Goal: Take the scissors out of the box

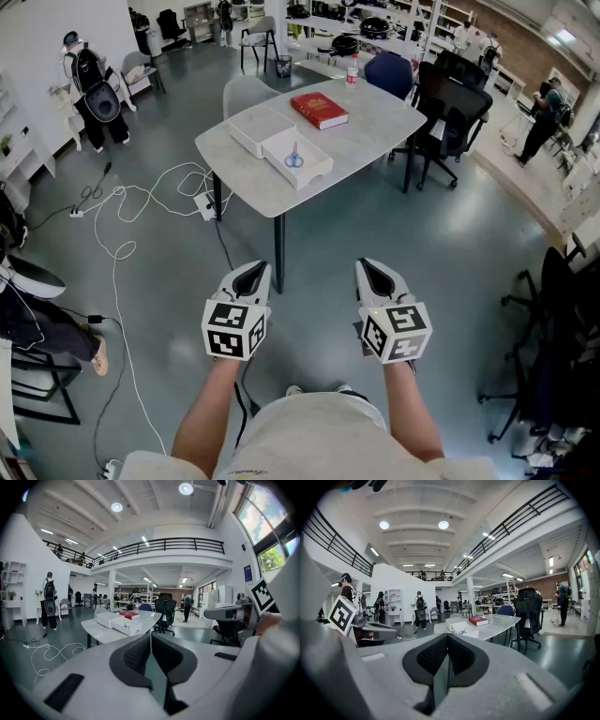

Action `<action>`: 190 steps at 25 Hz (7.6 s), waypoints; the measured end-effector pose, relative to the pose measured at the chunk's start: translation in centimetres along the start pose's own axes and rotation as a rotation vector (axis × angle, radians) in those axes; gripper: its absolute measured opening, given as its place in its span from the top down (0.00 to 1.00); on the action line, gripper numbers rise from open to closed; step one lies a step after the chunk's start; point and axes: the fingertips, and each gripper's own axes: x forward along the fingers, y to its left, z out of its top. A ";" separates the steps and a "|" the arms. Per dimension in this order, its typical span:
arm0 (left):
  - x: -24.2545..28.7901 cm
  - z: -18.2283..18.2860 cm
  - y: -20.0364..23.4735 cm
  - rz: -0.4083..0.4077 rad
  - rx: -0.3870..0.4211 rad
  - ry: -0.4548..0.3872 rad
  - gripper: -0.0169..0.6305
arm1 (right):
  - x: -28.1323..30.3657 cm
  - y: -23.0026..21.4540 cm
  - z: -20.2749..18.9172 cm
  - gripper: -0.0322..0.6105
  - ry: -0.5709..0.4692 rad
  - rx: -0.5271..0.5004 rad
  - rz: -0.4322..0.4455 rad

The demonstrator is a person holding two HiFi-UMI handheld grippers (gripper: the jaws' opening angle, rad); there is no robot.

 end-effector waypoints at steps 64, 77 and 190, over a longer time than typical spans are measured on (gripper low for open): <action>27.7 6.3 3.6 0.212 -0.073 0.064 0.85 | 22.2 -20.7 5.0 0.94 0.013 -0.007 0.266; 36.2 7.3 10.1 0.182 -0.112 0.112 0.86 | 32.0 -22.4 6.9 0.94 0.072 -0.036 0.255; 54.4 -3.4 22.2 0.486 -0.140 0.936 0.85 | 64.1 -28.8 6.0 0.94 0.300 -0.083 0.883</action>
